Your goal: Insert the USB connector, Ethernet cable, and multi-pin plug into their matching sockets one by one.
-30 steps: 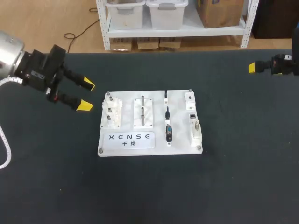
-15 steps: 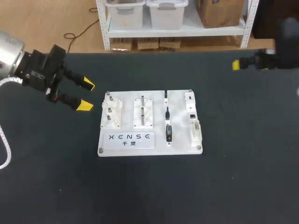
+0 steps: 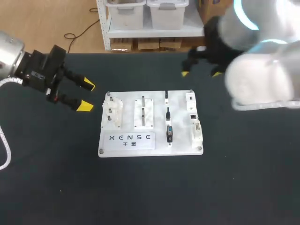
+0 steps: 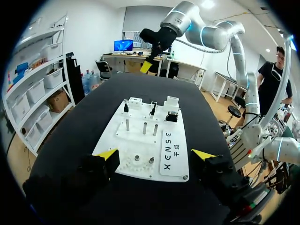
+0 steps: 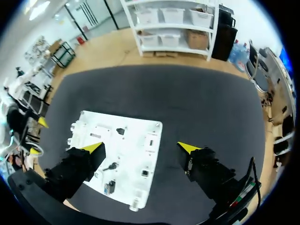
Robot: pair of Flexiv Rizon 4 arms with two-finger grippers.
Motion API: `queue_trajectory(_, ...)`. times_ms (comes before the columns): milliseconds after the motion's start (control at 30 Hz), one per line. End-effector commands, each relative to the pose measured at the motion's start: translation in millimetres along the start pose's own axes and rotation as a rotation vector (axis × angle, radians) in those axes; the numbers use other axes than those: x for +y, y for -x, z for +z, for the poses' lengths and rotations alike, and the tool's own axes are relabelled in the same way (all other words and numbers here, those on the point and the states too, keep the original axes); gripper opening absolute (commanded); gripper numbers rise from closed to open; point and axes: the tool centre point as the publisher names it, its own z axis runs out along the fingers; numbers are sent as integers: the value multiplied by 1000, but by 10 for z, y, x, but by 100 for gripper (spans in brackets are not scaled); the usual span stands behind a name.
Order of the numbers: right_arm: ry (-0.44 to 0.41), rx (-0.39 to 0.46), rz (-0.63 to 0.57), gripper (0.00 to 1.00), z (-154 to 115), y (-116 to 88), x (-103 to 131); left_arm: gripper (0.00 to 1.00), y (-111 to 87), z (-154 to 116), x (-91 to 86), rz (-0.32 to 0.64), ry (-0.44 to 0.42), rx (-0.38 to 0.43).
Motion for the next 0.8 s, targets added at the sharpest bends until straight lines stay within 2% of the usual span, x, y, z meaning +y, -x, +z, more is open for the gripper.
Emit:
queue_trajectory(33, -357, 46, 14, 100, 450, 30, 300, 100, -11, -3, 7, 2, -2, -2)
queue_trajectory(333, -376, 123, 63, 100, 807, -54, 394, 100, -11, -3, 7, 2, -2, -2)
queue_trajectory(800, -339, 150, 83, 100, 912, -49, 424, 100, -11, -3, 7, 2, -2, -2)
